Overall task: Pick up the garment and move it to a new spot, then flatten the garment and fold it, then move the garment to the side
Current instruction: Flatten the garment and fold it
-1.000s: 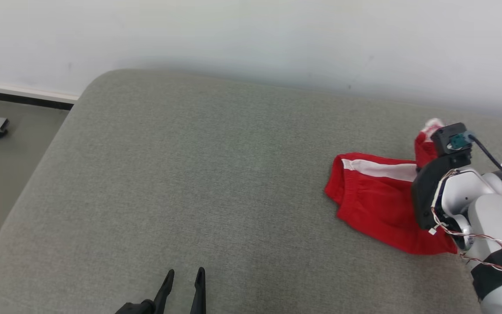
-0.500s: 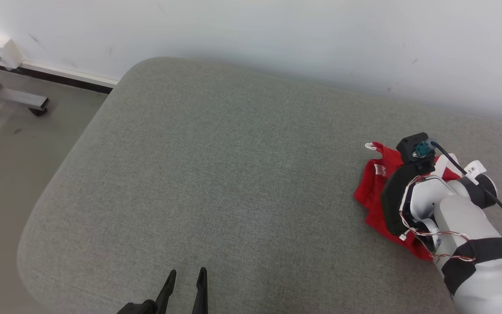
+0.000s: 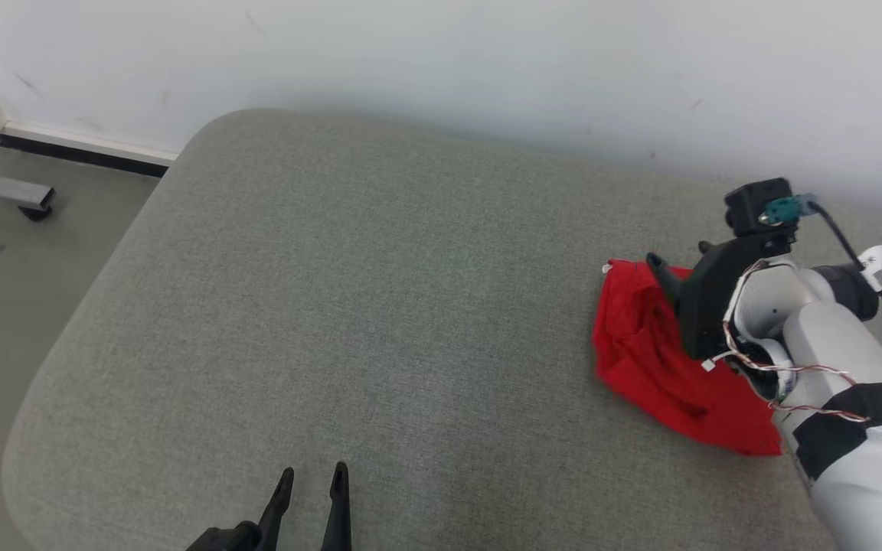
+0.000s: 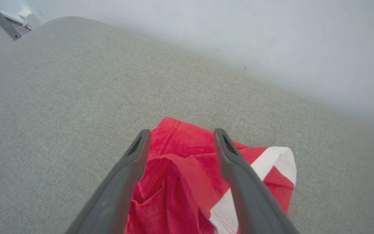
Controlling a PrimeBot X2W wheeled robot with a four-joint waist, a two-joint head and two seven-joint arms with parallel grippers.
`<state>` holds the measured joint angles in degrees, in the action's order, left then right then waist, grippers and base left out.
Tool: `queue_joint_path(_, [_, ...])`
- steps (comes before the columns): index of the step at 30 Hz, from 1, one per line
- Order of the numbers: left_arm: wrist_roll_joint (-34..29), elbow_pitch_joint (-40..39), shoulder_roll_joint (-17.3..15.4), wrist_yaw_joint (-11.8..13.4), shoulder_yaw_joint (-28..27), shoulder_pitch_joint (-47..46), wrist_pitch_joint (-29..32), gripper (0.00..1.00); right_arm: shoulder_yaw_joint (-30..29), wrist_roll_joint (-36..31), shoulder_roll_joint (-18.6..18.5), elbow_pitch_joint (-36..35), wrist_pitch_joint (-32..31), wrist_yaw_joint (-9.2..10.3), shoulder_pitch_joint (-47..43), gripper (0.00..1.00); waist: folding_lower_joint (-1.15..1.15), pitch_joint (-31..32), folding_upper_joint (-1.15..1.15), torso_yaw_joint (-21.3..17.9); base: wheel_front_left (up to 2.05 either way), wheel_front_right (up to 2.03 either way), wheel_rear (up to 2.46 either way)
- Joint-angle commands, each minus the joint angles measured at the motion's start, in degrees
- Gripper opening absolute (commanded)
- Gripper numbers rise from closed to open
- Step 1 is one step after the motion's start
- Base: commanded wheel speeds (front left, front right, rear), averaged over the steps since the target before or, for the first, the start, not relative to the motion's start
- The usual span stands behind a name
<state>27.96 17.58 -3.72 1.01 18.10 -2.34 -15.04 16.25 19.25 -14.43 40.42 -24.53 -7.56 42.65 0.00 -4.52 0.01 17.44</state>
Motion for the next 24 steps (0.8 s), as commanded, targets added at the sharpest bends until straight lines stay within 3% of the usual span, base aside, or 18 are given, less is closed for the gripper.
queue_joint_path(1, [-0.44,-0.19,-0.14,-0.09,-0.33,0.62,-0.16,1.00,-0.84,1.22,-1.16,-1.04,0.71,0.14,-0.28,1.00,0.00,1.16,-0.01,-1.33,0.00,0.00,0.00])
queue_joint_path(6, [-0.78,-0.47,-0.18,-0.26,-0.48,1.03,-0.16,1.00,-6.38,0.40,-4.61,-2.59,3.33,0.14,-3.42,1.00,0.00,1.85,-0.01,-2.63,0.00,0.00,0.00])
queue_joint_path(10, [-0.93,-0.83,-0.08,-0.41,-0.26,0.78,-0.15,1.00,-11.85,-3.57,-5.33,-1.00,4.85,0.14,-7.22,1.00,0.00,1.51,-0.01,-3.00,0.00,0.00,0.00])
queue_joint_path(11, [-1.00,-0.95,-0.05,-0.42,-0.19,0.74,-0.15,1.00,-12.82,-4.67,-5.06,-0.45,5.34,0.14,-8.35,0.95,0.00,1.28,-0.01,-3.00,0.00,0.00,0.00])
queue_joint_path(12, [-1.05,-1.07,-0.01,-0.41,-0.10,0.62,-0.16,1.00,-13.84,-5.27,-4.57,0.15,5.75,0.14,-9.25,0.67,0.00,1.04,-0.01,-2.96,0.00,0.00,0.00])
queue_joint_path(13, [-1.16,-1.21,0.00,-0.46,-0.06,0.49,-0.16,1.00,-14.50,-5.82,-3.86,0.48,6.33,0.14,-10.02,0.08,0.00,0.75,-0.01,-2.90,0.00,0.00,0.00])
queue_joint_path(14, [-1.27,-1.42,0.01,-0.59,-0.04,0.36,-0.16,1.00,-15.20,-6.41,-3.09,0.67,6.84,0.14,-10.60,0.00,0.00,0.44,-0.01,-2.83,0.00,0.00,0.00])
queue_joint_path(24, [-2.41,-2.53,0.16,-1.27,-0.33,-0.79,-0.15,1.00,-17.31,-11.23,0.53,4.36,8.85,0.14,-9.68,0.00,0.00,-1.91,-0.01,-0.97,0.00,0.00,0.00])
